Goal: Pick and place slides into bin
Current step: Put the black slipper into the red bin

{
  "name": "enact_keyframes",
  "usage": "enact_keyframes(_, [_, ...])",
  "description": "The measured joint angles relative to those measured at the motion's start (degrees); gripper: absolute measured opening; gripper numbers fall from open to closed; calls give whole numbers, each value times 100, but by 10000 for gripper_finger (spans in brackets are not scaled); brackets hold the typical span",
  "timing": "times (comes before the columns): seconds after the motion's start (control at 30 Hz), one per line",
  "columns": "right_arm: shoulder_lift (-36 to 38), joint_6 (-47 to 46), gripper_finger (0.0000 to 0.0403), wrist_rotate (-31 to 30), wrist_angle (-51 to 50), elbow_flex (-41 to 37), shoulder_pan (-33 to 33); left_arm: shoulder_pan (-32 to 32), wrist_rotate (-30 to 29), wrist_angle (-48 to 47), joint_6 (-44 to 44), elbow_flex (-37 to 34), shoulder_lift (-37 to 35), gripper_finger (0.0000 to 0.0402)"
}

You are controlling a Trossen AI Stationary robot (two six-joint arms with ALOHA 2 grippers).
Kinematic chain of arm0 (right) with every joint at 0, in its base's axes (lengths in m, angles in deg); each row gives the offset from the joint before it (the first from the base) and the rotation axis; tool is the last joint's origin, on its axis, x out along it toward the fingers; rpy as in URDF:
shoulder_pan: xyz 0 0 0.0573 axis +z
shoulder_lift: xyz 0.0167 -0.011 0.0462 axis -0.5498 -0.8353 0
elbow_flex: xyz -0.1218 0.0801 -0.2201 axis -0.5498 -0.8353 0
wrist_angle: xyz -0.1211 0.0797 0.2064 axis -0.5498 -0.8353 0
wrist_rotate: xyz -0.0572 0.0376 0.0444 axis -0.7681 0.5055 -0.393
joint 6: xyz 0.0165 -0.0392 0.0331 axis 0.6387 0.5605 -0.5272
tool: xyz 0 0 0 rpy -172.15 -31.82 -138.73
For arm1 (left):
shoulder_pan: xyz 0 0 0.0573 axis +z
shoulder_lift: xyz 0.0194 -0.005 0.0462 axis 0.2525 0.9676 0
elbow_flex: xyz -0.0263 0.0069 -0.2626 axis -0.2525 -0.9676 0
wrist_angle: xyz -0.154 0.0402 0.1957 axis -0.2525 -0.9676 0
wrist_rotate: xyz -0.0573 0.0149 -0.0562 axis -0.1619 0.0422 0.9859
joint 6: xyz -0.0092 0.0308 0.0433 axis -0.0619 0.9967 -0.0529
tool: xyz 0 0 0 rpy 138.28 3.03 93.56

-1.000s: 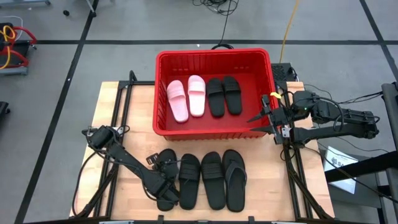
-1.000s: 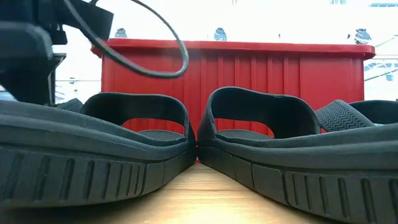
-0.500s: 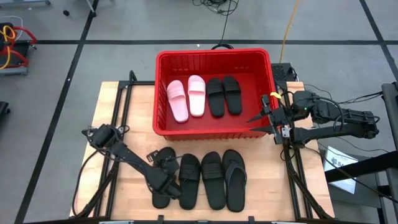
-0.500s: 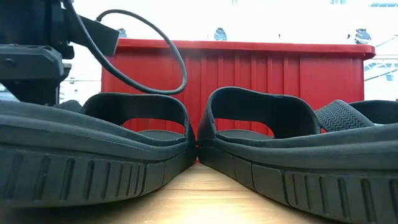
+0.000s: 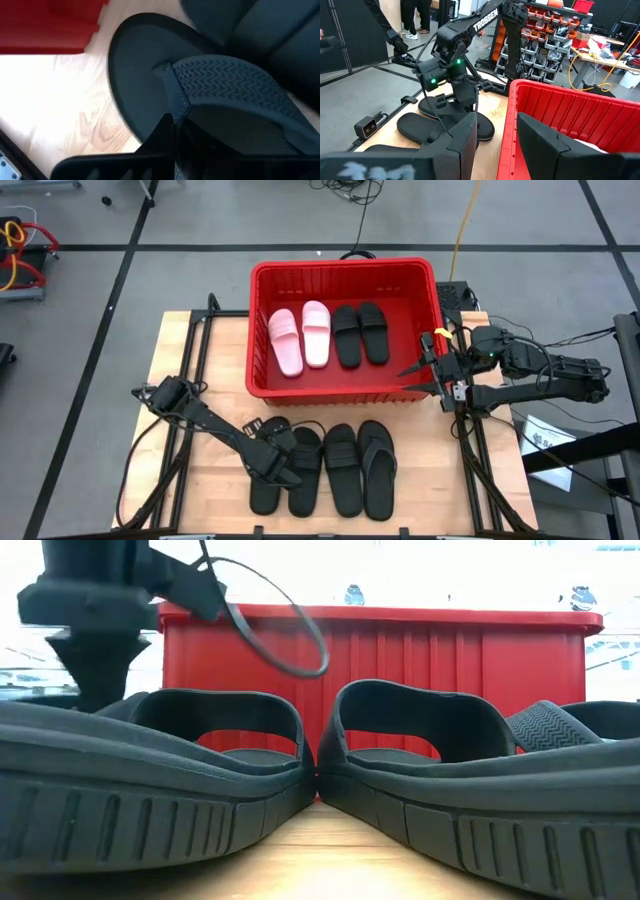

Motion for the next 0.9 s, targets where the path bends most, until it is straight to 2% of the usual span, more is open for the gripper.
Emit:
enact_keyframes(0.2, [0, -12, 130, 0, 0, 0, 0, 2, -17, -681, 103, 834, 1, 2])
enact_keyframes(0.4, [2, -13, 130, 0, 0, 0, 0, -2, -30, -1463, 361, 2012, 2, 1])
enact_keyframes(0.63, [2, -13, 130, -2, 2, 0, 0, 60, -220, -1536, 866, 3526, -118, 1])
enact_keyframes(0.9, [2, 105, 130, -2, 13, 0, 0, 332, -1445, -1521, 1152, 4675, -540, 1])
